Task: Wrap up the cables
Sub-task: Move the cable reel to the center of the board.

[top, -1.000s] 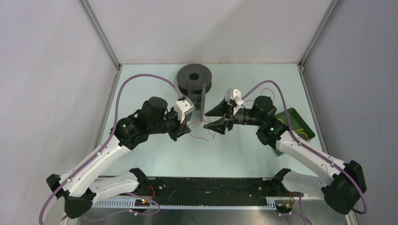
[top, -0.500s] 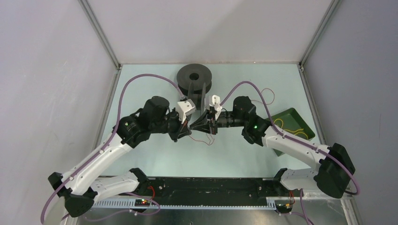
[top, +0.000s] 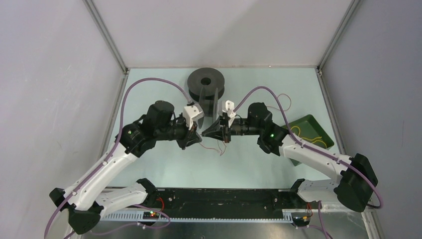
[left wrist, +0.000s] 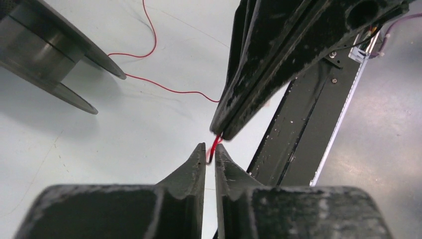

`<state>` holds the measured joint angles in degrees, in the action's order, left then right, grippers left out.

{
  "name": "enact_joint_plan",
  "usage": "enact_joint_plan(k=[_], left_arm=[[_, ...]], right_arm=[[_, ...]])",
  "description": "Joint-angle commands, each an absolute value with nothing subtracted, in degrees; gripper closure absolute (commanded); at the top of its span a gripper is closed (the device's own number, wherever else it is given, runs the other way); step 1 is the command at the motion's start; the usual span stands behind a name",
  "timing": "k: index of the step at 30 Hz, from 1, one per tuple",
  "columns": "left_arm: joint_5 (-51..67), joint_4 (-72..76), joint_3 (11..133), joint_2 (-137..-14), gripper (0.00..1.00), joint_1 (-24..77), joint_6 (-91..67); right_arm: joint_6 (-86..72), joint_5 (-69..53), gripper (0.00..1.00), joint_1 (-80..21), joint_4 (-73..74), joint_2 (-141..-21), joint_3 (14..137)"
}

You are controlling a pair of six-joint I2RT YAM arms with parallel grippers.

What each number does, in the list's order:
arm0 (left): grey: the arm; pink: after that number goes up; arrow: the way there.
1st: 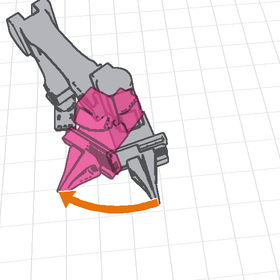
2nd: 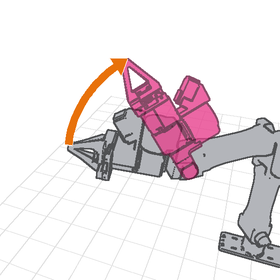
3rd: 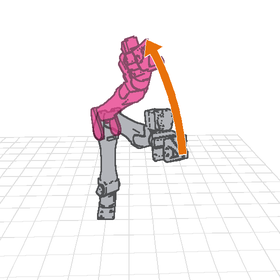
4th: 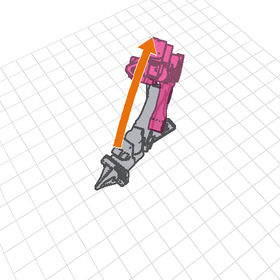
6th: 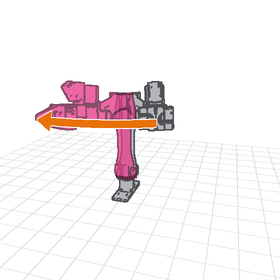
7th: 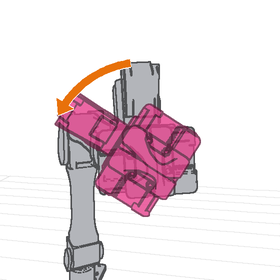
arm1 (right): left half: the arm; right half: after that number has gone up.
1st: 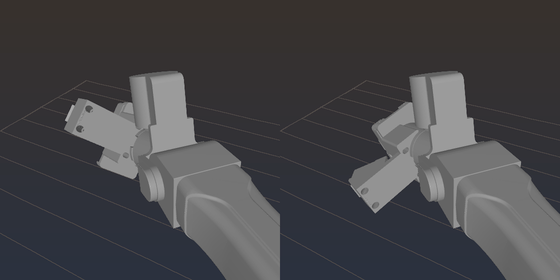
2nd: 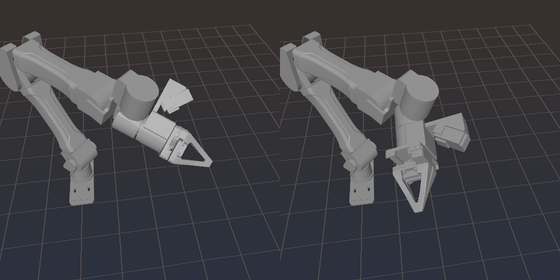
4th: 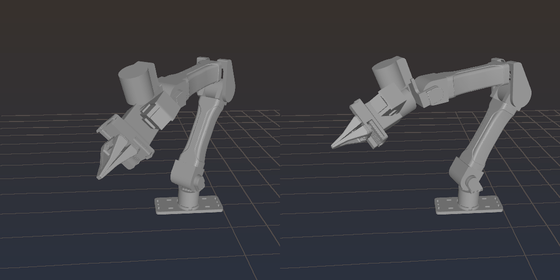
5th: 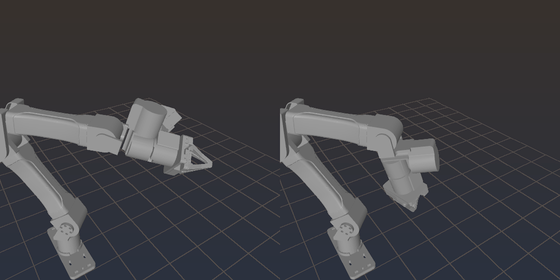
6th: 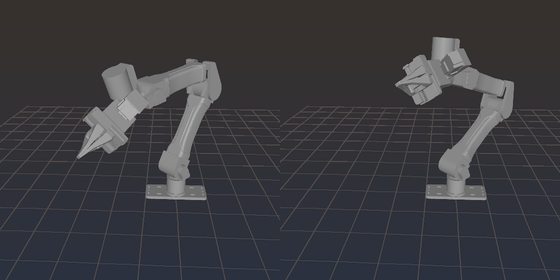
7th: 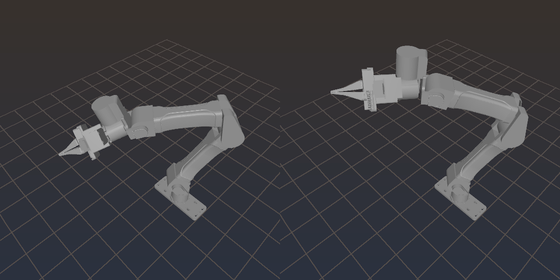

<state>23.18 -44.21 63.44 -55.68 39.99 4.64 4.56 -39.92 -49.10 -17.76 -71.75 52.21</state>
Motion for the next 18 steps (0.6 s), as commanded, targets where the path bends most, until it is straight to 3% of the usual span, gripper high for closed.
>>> enact_joint_plan(k=[1,2,6,11,18], left_arm=[[20.5,-43.5,64.8,-53.8,0.76,39.2,5.9],[19.5,-43.4,64.7,-53.6,0.67,39.2,5.6],[11.0,-43.0,64.8,-54.1,0.52,39.2,2.8],[-3.0,-36.1,64.9,-57.4,0.46,39.2,-3.6],[-15.3,-22.5,63.9,-65.0,0.42,38.5,-8.2]], right_arm=[[1.8,-39.5,1.0,-46.7,-18.3,-68.9,52.4],[0.6,-39.0,1.0,-45.6,-18.6,-68.2,52.2],[-3.9,-33.9,1.0,-41.7,-19.6,-65.2,50.3],[-8.5,-24.0,1.0,-36.1,-19.3,-59.4,47.1],[-12.5,-20.0,1.0,-31.7,-13.5,-53.8,45.9]])
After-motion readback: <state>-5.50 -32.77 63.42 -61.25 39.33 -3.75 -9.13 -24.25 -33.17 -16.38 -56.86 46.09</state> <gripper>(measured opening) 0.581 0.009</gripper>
